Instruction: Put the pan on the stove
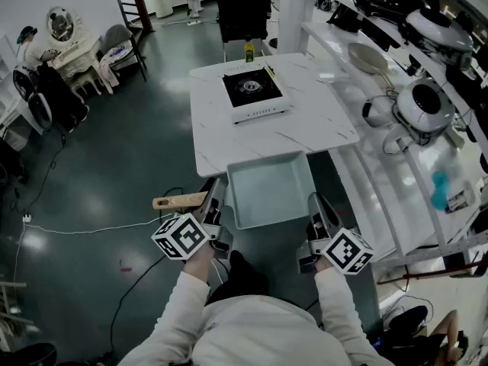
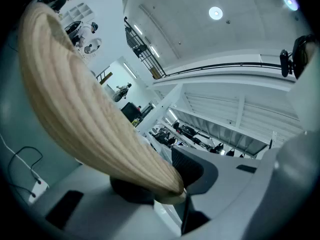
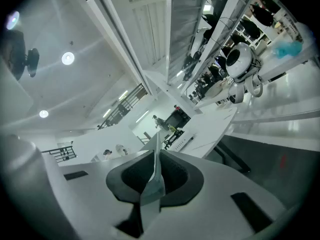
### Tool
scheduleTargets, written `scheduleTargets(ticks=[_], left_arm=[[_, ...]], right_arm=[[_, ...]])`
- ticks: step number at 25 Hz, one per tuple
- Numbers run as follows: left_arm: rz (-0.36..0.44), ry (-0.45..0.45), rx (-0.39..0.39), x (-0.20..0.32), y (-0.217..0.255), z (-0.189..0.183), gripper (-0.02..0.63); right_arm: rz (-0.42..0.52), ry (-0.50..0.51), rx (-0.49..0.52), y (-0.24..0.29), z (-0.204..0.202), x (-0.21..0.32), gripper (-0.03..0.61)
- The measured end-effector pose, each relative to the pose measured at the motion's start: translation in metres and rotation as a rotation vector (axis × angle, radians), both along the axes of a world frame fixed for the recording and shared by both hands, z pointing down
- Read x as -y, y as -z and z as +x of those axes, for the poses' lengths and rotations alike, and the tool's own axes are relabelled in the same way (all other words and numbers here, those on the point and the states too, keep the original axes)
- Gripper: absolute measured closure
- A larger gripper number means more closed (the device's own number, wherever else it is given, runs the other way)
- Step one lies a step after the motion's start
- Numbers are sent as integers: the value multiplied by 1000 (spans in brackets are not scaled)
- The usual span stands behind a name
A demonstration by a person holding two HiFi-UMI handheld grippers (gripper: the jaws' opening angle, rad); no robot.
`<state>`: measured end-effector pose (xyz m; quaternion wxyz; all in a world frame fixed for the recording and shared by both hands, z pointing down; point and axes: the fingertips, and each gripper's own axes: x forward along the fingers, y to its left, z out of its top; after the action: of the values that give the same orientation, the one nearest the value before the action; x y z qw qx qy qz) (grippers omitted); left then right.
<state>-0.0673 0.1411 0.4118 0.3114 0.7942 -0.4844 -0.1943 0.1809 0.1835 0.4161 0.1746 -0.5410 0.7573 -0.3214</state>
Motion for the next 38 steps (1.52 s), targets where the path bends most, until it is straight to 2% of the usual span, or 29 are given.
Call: scheduleTargets(ticks=[16, 25, 32, 38], left_arm=[[-16, 9, -8, 10, -4, 10, 491], [-36, 32, 6, 25, -9, 9, 489], [-42, 36, -4, 65, -12, 0, 489], [-43, 14, -11, 122, -20, -6, 489]], right_arm=[[15, 10, 0, 2, 8, 10, 520], [0, 36, -7, -5, 6, 35, 518], [1, 38, -24, -2, -3, 75, 517], [-1, 22, -12, -9, -9, 126, 517]])
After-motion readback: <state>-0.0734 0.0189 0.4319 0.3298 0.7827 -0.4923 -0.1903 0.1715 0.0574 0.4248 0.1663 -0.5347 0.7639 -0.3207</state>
